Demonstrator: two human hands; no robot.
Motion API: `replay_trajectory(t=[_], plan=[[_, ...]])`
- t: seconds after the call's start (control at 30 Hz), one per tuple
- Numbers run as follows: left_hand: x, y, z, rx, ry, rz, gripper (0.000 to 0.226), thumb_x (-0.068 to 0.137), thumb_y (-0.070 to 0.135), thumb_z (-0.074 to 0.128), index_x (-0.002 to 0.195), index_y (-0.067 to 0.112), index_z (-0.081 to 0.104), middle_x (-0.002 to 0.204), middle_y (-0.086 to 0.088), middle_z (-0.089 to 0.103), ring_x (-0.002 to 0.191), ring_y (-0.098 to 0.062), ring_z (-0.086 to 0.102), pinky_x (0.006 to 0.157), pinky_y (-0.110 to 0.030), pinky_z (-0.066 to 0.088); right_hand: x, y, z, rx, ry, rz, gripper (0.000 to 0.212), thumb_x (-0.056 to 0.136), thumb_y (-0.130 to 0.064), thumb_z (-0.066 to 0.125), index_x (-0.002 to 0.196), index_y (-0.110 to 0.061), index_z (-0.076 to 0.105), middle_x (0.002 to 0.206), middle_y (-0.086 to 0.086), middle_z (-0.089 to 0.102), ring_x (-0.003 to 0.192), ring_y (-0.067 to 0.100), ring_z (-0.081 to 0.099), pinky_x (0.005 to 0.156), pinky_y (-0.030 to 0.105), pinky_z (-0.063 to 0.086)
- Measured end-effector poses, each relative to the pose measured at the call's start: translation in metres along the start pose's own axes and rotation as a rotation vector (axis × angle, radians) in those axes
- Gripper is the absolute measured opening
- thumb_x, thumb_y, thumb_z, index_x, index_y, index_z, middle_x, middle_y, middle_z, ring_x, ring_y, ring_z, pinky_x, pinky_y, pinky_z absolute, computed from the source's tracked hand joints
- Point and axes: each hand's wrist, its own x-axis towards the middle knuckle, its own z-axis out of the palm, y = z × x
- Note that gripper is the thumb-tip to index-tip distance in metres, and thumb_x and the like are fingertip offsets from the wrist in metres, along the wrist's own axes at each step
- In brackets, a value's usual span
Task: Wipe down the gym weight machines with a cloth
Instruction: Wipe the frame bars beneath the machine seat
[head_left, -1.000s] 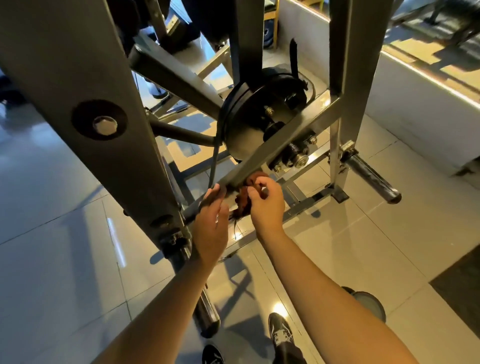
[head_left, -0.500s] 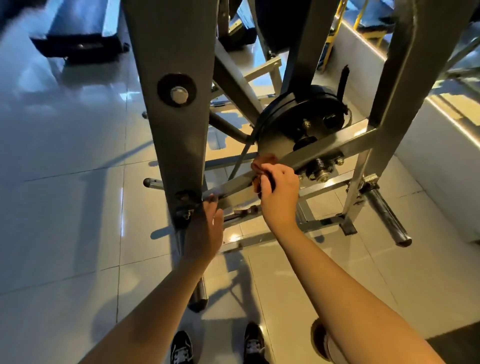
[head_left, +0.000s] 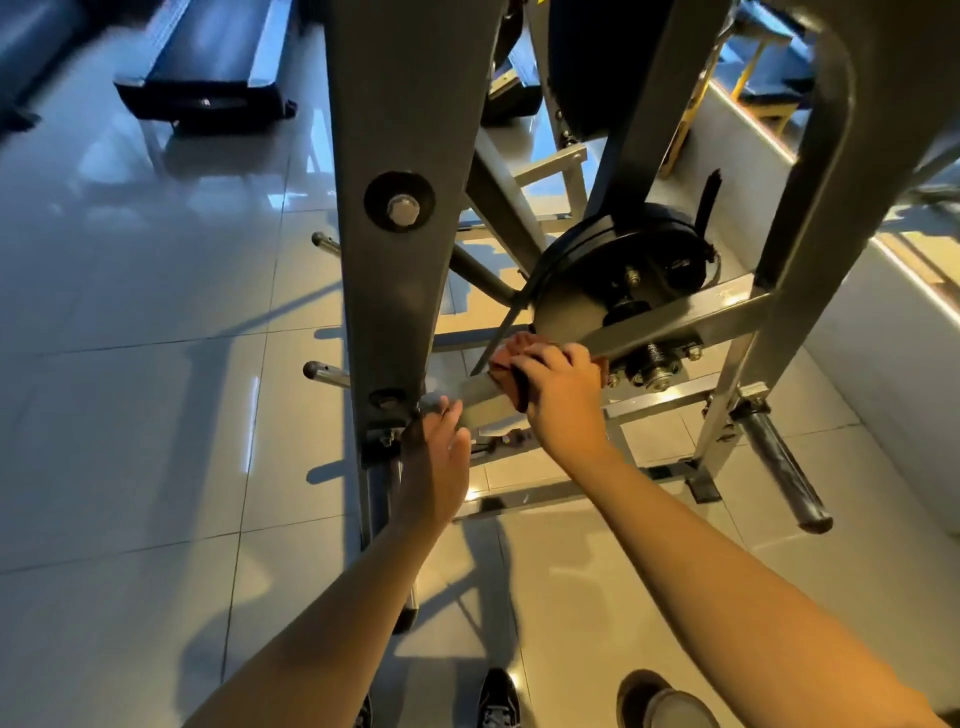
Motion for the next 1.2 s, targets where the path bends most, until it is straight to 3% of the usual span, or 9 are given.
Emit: replay_trajectory(t=[0.1,0.17,0.3,0.5,0.6,0.7,0.8,0.97,1.2], plan=[[0.009,0.011,-0.002,0.043,0.046,0.115,0.033,0.107,0.021,0.044,0.109,0.000,0.068,0.123,-0.017,0.067,0.109,-0.024,0.063,0.105,-0.026,0.043,0.000,0.021,-0.020,-0.011,0.151,0.204,0.036,0.086,-0.012,0.072,0.123,-0.013,0.071,0.129,0.007,0.065,0.119,0.034,0.047,0.097,0.047,0.048],[0.021,0.048,-0.007,0.068,0.045,0.171,0.039,0.109,0.020,0.034,0.105,0.001,0.067,0.123,-0.018,0.068,0.103,-0.027,0.066,0.092,-0.035,0.054,-0.002,0.012,-0.016,-0.040,0.097,0.104,0.039,0.084,-0.012,0.074,0.123,-0.015,0.071,0.128,0.007,0.065,0.119,0.034,0.048,0.095,0.046,0.048],[0.056,0.096,0.015,-0.214,-0.054,0.201,0.031,0.106,0.016,0.042,0.123,0.000,0.061,0.114,-0.013,0.067,0.107,-0.027,0.065,0.097,-0.047,0.053,-0.003,0.038,-0.030,0.011,0.050,-0.062,0.040,0.078,-0.008,0.078,0.118,-0.015,0.074,0.123,0.007,0.068,0.111,0.035,0.054,0.090,0.044,0.050],[0.074,0.121,0.039,0.000,-0.053,0.335,0.031,0.106,0.018,0.040,0.114,0.006,0.068,0.133,-0.003,0.062,0.124,-0.024,0.060,0.105,-0.042,0.049,0.014,0.110,-0.091,0.003,0.314,0.292,0.028,0.091,-0.004,0.064,0.117,-0.008,0.073,0.112,0.012,0.069,0.104,0.036,0.052,0.091,0.046,0.051],[0.079,0.144,0.044,0.098,-0.034,0.424,0.016,0.097,0.005,0.053,0.093,0.003,0.069,0.115,-0.020,0.071,0.099,-0.032,0.070,0.086,-0.047,0.059,0.011,0.083,-0.074,-0.025,0.198,0.215,0.028,0.092,-0.022,0.068,0.119,-0.016,0.073,0.126,0.011,0.063,0.116,0.034,0.046,0.097,0.046,0.049],[0.082,0.175,0.038,0.032,0.016,0.395,0.031,0.100,0.011,0.051,0.125,-0.001,0.063,0.130,-0.019,0.065,0.121,-0.033,0.062,0.103,-0.046,0.050,0.005,0.077,-0.075,-0.018,0.056,0.113,0.039,0.091,-0.029,0.068,0.130,-0.024,0.066,0.140,0.007,0.054,0.126,0.033,0.039,0.102,0.047,0.044],[0.084,0.182,0.043,0.080,-0.001,0.439,0.042,0.106,0.019,0.037,0.141,0.004,0.052,0.145,-0.015,0.055,0.136,-0.029,0.049,0.115,-0.042,0.038,0.006,0.119,-0.104,-0.002,0.104,0.147,0.045,0.080,-0.010,0.079,0.124,-0.016,0.072,0.134,0.013,0.059,0.121,0.039,0.047,0.100,0.050,0.049],[0.096,0.183,0.055,0.134,-0.068,0.602,0.011,0.090,0.007,0.066,0.081,0.000,0.067,0.114,-0.022,0.072,0.107,-0.037,0.071,0.083,-0.046,0.061,0.004,0.144,-0.120,0.111,0.223,0.390,0.051,0.084,0.003,0.071,0.132,-0.014,0.066,0.142,0.012,0.051,0.131,0.035,0.042,0.112,0.044,0.043],[0.102,0.197,0.057,0.125,-0.036,0.590,0.028,0.101,0.016,0.046,0.104,0.001,0.070,0.121,-0.012,0.069,0.113,-0.027,0.067,0.095,-0.043,0.055,-0.002,0.131,-0.116,0.140,0.067,0.221,0.054,0.082,0.004,0.074,0.132,-0.018,0.068,0.141,0.009,0.055,0.129,0.032,0.046,0.110,0.044,0.043]])
